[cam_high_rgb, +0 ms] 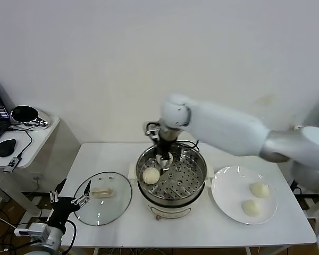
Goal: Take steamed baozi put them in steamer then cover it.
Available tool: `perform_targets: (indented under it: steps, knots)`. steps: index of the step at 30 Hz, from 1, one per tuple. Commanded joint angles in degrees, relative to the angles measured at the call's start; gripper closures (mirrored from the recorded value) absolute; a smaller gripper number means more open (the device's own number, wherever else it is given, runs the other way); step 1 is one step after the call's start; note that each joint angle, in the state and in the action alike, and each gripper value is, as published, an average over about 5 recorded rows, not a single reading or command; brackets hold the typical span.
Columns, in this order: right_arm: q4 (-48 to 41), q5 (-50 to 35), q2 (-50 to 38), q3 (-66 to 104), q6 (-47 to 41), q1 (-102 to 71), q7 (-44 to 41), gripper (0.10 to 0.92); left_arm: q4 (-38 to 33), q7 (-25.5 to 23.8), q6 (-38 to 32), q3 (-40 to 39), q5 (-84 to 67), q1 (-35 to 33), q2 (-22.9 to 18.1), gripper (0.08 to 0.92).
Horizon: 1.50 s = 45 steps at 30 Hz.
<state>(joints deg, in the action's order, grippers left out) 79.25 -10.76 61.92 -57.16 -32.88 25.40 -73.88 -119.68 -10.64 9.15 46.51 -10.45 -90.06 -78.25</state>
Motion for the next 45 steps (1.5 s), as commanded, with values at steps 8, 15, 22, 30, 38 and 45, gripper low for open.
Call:
perform_targets:
  steps: [8, 15, 22, 30, 38, 45]
  knots:
    - [15.5, 9.3, -33.3, 6.1, 10.0, -2.2, -4.8, 0.203, 0.2, -0.4, 0.7, -0.5, 0.1, -1.0, 0.0, 0.177]
    - [16.6, 15.5, -40.1, 17.4, 12.8, -16.9, -5.0, 0.203, 1.0, -0.7, 0.8, -1.4, 1.1, -1.2, -0.1, 0.177]
    - [15.8, 21.9, -40.7, 30.2, 14.9, -35.9, -3.9, 0.203, 1.6, -0.7, 0.7, -1.4, 1.7, -2.0, -0.2, 0.177]
    - [9.6, 27.2, -36.5, 37.6, 17.2, -47.0, -3.3, 0.203, 1.4, -0.9, 0.9, -1.2, 3.2, -2.7, -1.0, 0.177]
    - [4.7, 29.2, -34.3, 38.3, 19.7, -50.3, -2.2, 0.203, 2.2, -1.0, 0.9, -1.2, 4.1, -2.6, -1.1, 0.177]
    - [2.2, 29.8, -32.1, 38.5, 20.1, -51.5, -1.3, 0.203, 2.7, -1.0, 0.9, -1.4, 4.5, -2.4, -1.2, 0.177]
